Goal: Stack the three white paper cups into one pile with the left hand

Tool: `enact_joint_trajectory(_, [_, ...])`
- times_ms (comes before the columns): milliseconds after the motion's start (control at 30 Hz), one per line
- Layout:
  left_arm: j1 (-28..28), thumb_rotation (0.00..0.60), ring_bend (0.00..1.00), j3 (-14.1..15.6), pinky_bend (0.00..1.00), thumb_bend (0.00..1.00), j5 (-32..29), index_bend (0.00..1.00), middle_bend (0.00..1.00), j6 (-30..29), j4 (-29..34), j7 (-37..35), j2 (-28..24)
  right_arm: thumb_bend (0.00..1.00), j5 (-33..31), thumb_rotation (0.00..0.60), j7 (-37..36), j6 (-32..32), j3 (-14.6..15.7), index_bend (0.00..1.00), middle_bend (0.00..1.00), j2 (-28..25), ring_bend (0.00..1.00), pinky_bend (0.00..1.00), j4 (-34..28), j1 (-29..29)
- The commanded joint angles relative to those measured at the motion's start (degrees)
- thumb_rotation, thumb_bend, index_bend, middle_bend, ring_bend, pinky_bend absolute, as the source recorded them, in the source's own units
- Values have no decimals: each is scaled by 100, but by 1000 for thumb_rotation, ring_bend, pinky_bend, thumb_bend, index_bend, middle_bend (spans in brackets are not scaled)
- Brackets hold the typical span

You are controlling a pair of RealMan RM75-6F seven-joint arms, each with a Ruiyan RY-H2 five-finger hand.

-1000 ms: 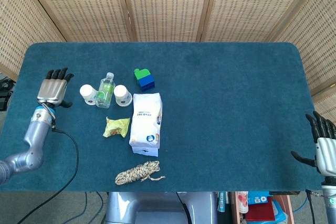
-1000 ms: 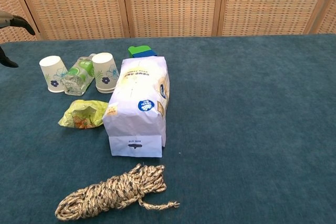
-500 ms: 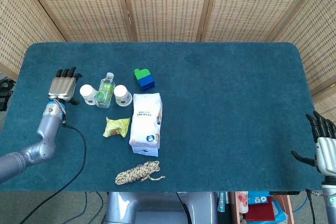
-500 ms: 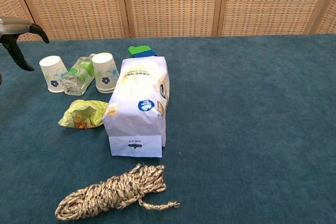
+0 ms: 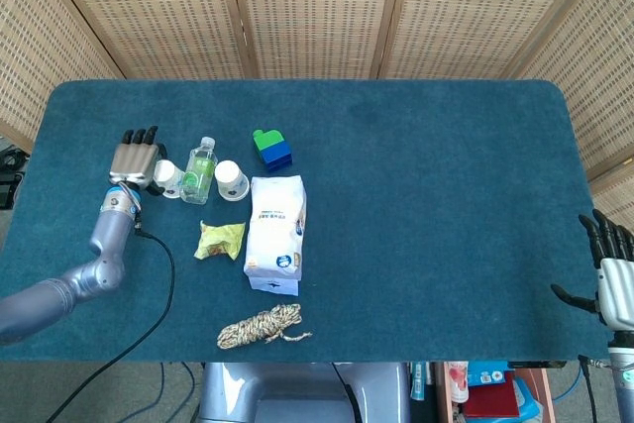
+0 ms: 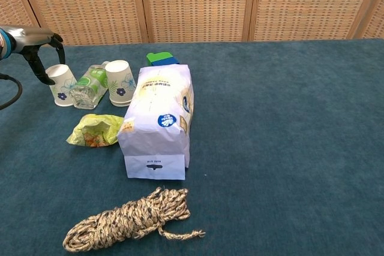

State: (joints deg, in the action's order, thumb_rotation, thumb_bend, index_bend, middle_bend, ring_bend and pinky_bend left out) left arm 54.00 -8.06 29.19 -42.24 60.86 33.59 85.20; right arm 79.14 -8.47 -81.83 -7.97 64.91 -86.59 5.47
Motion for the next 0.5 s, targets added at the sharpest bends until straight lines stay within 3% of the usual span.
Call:
enact_joint_trajectory(33, [-18, 600, 0, 3, 0, 220, 54, 486, 0, -40, -32, -25, 35, 0, 3, 600, 2, -7, 0, 0, 0, 0, 0, 0, 0, -3])
enact_joint_trajectory(267, [-162, 600, 0, -100, 0, 220, 361, 522, 0, -266, 129, -294, -93, 0, 36, 600, -3, -49, 4, 0, 0, -7, 0, 0, -29, -15])
enact_joint_trajectory(500, [-250, 600, 0, -291, 0, 220, 716, 521, 0, -572, 937, -495, -662, 0, 48, 600, -8, -66, 3, 0, 0, -10, 0, 0, -40, -20])
